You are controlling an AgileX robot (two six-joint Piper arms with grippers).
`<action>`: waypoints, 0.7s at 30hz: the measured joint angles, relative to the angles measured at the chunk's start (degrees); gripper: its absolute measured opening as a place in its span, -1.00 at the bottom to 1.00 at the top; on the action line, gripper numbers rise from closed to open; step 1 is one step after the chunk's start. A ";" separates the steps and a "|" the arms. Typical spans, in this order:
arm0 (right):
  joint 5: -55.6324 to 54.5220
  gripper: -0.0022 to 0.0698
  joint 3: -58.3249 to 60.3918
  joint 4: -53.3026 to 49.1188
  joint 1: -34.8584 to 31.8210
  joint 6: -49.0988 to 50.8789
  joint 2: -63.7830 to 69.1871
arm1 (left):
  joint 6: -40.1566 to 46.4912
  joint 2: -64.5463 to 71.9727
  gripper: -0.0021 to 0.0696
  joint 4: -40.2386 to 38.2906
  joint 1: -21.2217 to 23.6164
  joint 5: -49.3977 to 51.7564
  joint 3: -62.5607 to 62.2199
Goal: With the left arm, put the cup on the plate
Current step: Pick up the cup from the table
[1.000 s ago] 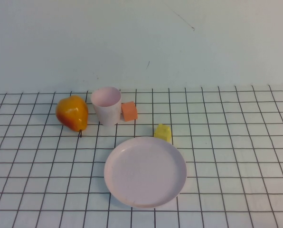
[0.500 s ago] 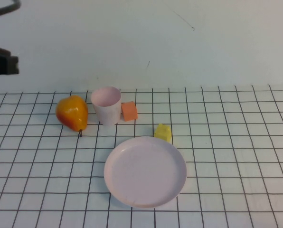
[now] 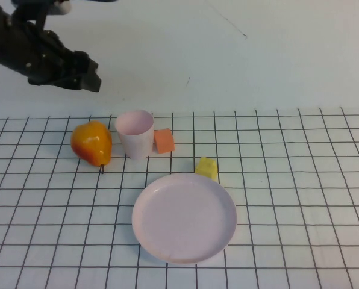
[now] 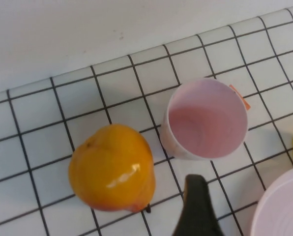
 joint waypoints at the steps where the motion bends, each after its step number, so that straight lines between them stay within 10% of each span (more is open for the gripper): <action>1: 0.00 -0.95 0.00 0.00 0.00 0.00 0.00 | 0.08 2.63 0.25 0.00 -0.28 1.24 -2.83; 21: 0.00 -0.95 0.00 0.00 0.00 0.00 0.00 | -0.13 33.63 0.37 13.73 -8.39 8.24 -31.69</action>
